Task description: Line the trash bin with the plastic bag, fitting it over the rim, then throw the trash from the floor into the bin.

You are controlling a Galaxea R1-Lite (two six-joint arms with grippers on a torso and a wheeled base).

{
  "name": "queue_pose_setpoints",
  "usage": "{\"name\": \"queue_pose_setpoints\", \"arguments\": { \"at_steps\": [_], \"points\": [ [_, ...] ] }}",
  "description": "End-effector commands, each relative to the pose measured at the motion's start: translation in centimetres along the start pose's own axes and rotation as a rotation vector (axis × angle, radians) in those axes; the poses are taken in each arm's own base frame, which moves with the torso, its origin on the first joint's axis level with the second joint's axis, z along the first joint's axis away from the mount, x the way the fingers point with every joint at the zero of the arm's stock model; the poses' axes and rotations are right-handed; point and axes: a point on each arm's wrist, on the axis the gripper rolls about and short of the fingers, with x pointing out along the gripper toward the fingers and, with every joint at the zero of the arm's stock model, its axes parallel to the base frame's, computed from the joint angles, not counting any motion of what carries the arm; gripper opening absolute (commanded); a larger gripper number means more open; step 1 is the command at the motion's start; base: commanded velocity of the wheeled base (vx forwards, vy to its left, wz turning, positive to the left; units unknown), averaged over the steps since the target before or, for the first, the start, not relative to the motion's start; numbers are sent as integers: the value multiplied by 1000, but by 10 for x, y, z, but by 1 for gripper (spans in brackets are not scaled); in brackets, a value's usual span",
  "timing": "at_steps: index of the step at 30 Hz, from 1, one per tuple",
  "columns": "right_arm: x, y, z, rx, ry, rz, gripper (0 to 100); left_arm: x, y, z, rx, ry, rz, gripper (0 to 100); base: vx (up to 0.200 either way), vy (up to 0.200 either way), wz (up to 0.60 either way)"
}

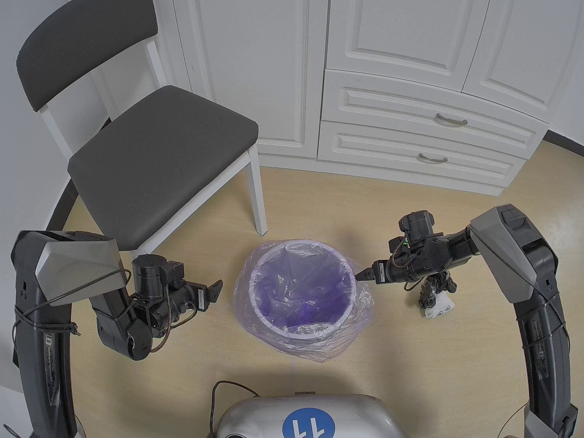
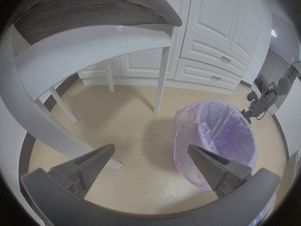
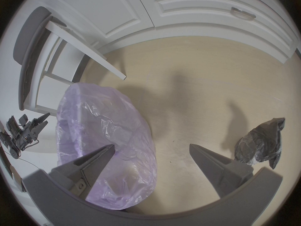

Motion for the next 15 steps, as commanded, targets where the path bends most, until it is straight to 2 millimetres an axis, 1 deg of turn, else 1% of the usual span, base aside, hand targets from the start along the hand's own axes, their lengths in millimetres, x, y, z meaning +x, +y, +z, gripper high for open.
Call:
{"name": "queue_pose_setpoints", "arguments": {
  "at_steps": [1,5,9,13,15],
  "points": [
    [26,-10,-14,11,32,-4,100,4,0,-16,0,25,1,100,0,0,0],
    [39,-14,-16,13,51,-6,100,6,0,-21,-3,16,0,100,0,0,0],
    [42,-19,-14,22,39,-8,100,7,0,-29,-2,27,0,100,0,0,0],
    [34,-20,-7,35,20,-8,100,5,-1,-33,2,44,5,100,0,0,0],
    [23,-22,0,61,8,-13,100,2,-3,-31,7,42,24,100,0,0,0]
  ]
}}
